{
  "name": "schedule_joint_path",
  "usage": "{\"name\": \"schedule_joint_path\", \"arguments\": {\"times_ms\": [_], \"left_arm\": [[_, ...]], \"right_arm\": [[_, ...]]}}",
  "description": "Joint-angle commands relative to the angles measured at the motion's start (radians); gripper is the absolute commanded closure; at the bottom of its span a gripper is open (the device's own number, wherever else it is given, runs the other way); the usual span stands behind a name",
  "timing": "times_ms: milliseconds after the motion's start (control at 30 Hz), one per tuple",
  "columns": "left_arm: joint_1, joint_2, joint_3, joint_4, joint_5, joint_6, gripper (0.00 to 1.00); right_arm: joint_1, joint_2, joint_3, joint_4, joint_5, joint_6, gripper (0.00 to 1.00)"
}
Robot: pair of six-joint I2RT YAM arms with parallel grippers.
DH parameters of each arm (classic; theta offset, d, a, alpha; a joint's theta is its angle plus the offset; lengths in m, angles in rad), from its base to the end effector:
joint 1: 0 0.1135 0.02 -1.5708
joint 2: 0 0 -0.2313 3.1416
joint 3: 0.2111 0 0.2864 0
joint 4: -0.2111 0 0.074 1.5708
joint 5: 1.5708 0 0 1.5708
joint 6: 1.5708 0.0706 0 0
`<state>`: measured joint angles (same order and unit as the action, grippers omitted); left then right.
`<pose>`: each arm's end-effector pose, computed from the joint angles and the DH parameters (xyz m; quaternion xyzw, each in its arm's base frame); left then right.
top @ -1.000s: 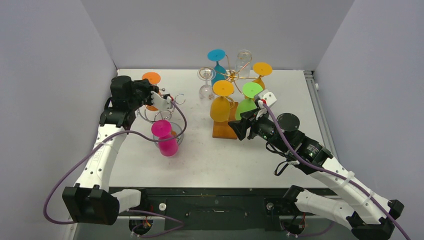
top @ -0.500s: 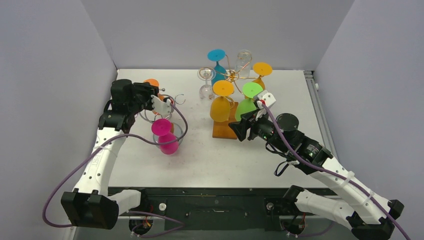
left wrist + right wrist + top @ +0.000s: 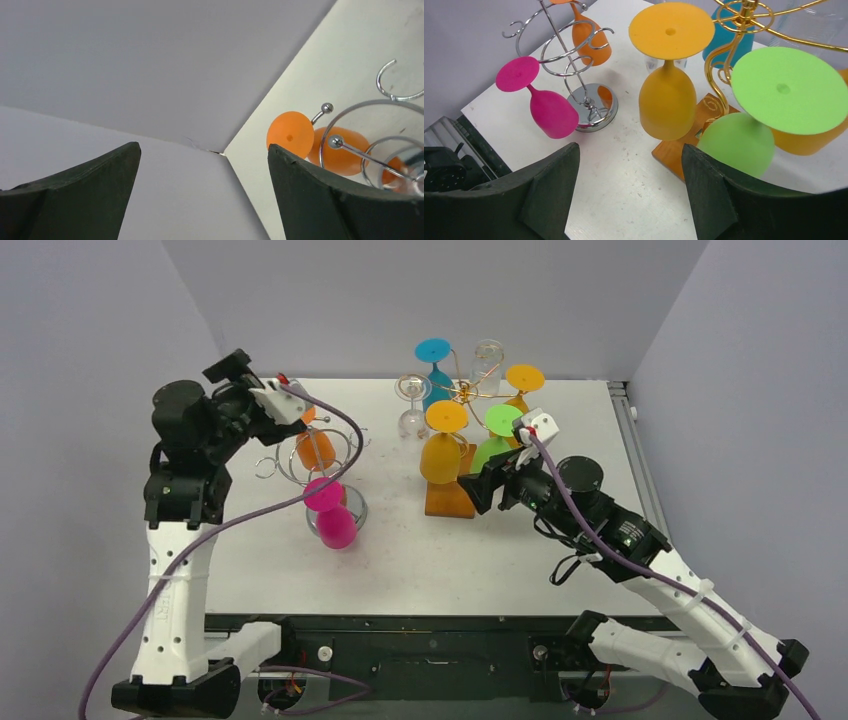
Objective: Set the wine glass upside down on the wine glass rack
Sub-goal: Reset both arms
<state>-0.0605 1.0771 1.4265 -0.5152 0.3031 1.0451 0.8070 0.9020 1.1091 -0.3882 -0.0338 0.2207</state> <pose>0.2906 -0.0387 0.4461 0.4792 0.5909 0.2004 0.6173 0.1923 0.2042 0.3852 -0.2323 0.7321 0.3260 0.5511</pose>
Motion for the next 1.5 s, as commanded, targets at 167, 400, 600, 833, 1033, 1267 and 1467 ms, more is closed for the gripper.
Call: {"name": "schedule_joint_path", "arguments": {"times_ms": [167, 400, 600, 833, 1033, 1267, 1467], "left_arm": [[0.414, 0.027, 0.230, -0.052, 0.287, -0.854, 0.04], [0.577, 0.014, -0.077, 0.040, 0.183, -0.929, 0.04], [0.578, -0.010, -0.381, 0.190, 0.074, -0.894, 0.04], [0.522, -0.010, -0.583, 0.326, -0.002, -0.932, 0.04], [0.406, -0.013, -0.756, 0.533, -0.092, -1.005, 0.04], [0.237, 0.015, -0.931, 0.865, -0.199, -1.087, 0.04], [0.237, 0.101, -0.947, 0.988, -0.205, -1.123, 0.04]], "right_arm": [[-0.222, -0.009, 0.007, 0.014, 0.146, 0.087, 0.27], [-0.601, -0.012, -0.121, 0.068, 0.274, 0.246, 0.25], [-0.791, 0.057, -0.247, 0.162, 0.330, 0.361, 0.25], [-0.878, 0.156, -0.374, 0.322, 0.413, 0.406, 0.24], [-0.871, 0.217, -0.535, 0.594, 0.463, 0.346, 0.24], [-0.864, 0.298, -0.587, 0.742, 0.516, 0.280, 0.24], [-0.870, 0.311, -0.602, 0.805, 0.503, 0.271, 0.24]]}}
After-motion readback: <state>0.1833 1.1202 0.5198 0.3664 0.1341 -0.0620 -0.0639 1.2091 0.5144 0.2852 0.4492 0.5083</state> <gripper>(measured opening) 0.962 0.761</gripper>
